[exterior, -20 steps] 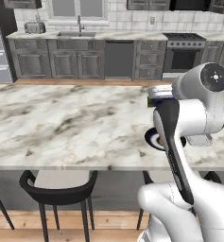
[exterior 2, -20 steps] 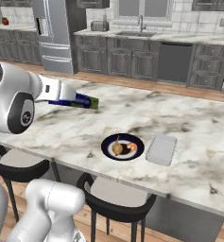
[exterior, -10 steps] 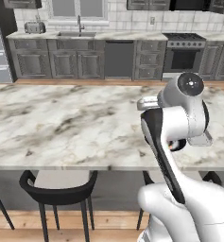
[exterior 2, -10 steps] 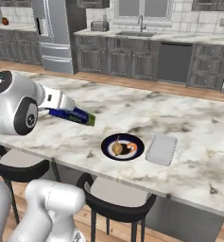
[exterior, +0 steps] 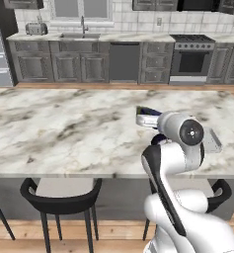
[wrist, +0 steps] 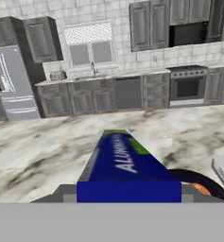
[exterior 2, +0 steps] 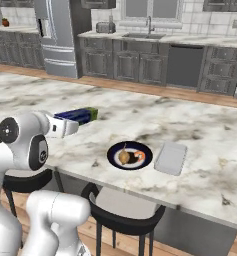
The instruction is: Retrieve the tupperware and aluminum foil from the cabinet and place them on the dining counter near the plate with onion and shrimp to prepare for storing leftovers.
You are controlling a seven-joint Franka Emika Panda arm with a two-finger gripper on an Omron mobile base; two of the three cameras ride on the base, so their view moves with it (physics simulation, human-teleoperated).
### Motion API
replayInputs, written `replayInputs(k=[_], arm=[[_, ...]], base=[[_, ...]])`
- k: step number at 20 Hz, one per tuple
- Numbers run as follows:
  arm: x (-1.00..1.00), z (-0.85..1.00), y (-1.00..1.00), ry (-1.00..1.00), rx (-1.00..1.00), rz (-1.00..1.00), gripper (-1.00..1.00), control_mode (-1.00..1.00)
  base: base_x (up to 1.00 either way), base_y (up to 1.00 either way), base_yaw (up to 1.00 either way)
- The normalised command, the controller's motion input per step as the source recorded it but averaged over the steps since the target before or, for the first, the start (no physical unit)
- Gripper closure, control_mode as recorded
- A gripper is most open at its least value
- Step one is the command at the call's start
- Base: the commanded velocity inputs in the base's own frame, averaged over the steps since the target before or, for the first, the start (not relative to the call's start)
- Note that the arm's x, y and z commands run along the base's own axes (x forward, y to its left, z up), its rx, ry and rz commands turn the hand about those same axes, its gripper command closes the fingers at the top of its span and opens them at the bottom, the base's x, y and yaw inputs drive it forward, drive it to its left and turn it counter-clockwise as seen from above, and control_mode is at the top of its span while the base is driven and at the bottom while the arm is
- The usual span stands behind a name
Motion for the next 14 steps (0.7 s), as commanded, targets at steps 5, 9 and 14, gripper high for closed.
replayInputs(k=[5,9,14], arm=[[0.50,-0.35,0.30,0.06,0.00,0.00,1.00,-1.00],[0.52,-0.42,0.29,0.25,0.00,0.00,1.00,-1.00],[0.50,-0.47,0.02,0.25,0.00,0.00,1.00,-1.00]], base=[[0.00,0.00,0.00],[0.00,0.00,0.00],[0.00,0.00,0.00]])
